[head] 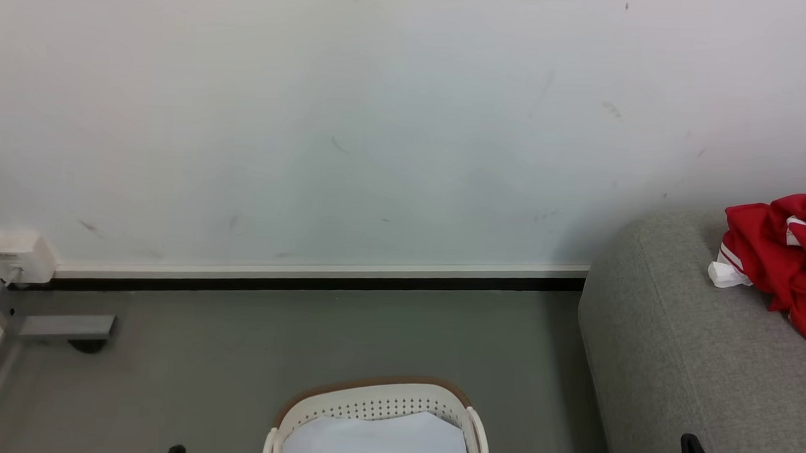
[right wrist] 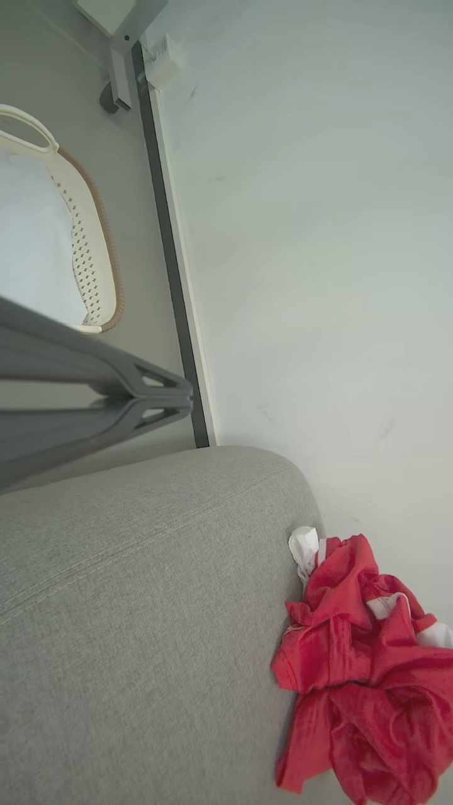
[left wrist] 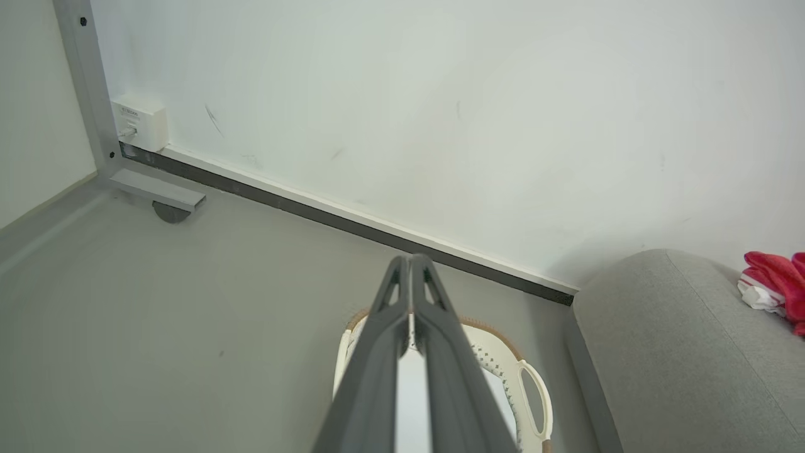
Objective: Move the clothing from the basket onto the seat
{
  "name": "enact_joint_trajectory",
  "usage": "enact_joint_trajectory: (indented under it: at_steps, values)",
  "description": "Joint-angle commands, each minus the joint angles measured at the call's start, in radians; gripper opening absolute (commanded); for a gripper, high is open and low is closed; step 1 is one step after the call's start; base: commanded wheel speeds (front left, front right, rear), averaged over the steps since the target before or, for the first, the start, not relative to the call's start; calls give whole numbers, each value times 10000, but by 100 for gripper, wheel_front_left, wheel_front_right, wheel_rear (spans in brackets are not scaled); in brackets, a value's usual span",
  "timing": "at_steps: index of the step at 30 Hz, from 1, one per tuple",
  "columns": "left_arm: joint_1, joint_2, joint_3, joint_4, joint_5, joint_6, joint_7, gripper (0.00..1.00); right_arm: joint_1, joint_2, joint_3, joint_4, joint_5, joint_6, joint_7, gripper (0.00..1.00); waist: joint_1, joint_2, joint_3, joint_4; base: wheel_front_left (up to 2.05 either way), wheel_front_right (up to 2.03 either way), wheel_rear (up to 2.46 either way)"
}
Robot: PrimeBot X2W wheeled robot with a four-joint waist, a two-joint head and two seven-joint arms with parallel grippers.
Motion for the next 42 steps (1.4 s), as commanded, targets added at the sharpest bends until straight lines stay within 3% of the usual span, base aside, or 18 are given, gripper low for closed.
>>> enact_joint_trajectory:
  at_steps: [1, 42]
  values:
    - [-317, 45, 35, -170, -671, -11, 126, 0, -302, -86, -83, -215, 646, -3, 105, 0, 0, 0, 13, 4, 0, 0, 0]
    - [-1423, 82, 132, -141, -6501, -40, 1585, 0, -948, -141, -498, -694, 6704, -10, 1552, 0, 0, 0, 241, 76, 0, 0, 0]
